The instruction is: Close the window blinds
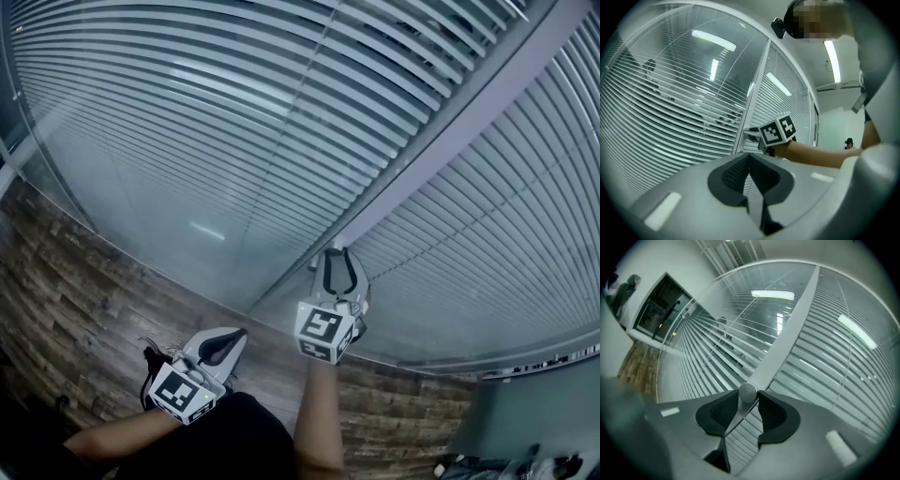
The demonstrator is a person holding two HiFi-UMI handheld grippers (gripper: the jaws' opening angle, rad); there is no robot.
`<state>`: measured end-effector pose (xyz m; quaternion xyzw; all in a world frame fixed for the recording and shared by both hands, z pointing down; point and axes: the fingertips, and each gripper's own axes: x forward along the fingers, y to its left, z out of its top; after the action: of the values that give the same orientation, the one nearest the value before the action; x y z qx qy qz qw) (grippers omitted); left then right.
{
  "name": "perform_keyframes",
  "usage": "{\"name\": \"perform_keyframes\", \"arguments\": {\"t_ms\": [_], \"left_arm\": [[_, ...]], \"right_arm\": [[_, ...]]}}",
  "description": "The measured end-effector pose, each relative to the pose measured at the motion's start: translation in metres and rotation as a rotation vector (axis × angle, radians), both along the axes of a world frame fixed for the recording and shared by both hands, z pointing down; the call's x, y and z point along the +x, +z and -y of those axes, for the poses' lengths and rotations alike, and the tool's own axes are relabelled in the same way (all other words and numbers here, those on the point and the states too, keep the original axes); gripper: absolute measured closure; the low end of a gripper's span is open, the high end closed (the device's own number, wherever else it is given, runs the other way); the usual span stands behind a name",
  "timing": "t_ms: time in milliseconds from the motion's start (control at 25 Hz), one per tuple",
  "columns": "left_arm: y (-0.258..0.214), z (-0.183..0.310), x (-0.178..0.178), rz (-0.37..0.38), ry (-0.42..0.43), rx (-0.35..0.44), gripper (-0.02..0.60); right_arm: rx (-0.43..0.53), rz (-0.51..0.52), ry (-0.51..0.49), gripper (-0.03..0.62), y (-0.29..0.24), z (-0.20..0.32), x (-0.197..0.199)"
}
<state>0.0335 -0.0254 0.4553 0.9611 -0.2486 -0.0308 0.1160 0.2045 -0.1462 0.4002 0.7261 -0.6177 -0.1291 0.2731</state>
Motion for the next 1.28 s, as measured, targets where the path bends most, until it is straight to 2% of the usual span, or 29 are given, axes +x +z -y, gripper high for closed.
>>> {"name": "perform_keyframes", "arguments": {"t_ms": [40,200,240,320,440,600,760,920,1120,1280], "left_arm": [[0.0,0.001,0.0,-0.001,-0.002,-0.005,0.583],[0.0,0.004,0.002,0.001,-0.005,-0.005,0.583],[0.0,0.004,0.002,0.003,-0.004,-0.003,0.583],[0.0,0.003,0.001,0.004,-0.004,0.001,0.583],[0.0,0.002,-0.002,0.0,-0.01,0.001,0.583],[0.002,0.008,-0.005,-0.001,-0.023,-0.017,0.583],[0.0,0.008,-0.01,-0.011,-0.033,-0.018,0.583],[0.0,0.006,-0.009,-0.011,-0.031,-0.019,0.583],[0.002,0.009,-0.007,-0.01,-0.022,-0.023,0.583],[0.002,0.006,-0.004,-0.011,-0.013,-0.026,0.583]], "right_arm": [[0.024,0.081,-0.003,0.455,-0.001,-0.001,0.0],[0.178,0.589,-0.007,0.428,-0.001,-0.005,0.004],[0.21,0.671,-0.003,0.428,-0.001,-0.006,0.003],[0.252,0.742,0.017,0.431,-0.003,-0.007,0.001],[0.283,0.793,0.047,0.434,-0.006,-0.006,0.002],[0.303,0.814,0.077,0.474,-0.008,-0.003,0.011],[0.3,0.783,0.079,0.465,-0.008,-0.005,0.011],[0.243,0.639,0.064,0.467,-0.009,-0.005,0.009],[0.186,0.522,0.027,0.467,-0.007,0.0,0.006],[0.131,0.341,0.017,0.467,-0.008,-0.001,0.002]]}}
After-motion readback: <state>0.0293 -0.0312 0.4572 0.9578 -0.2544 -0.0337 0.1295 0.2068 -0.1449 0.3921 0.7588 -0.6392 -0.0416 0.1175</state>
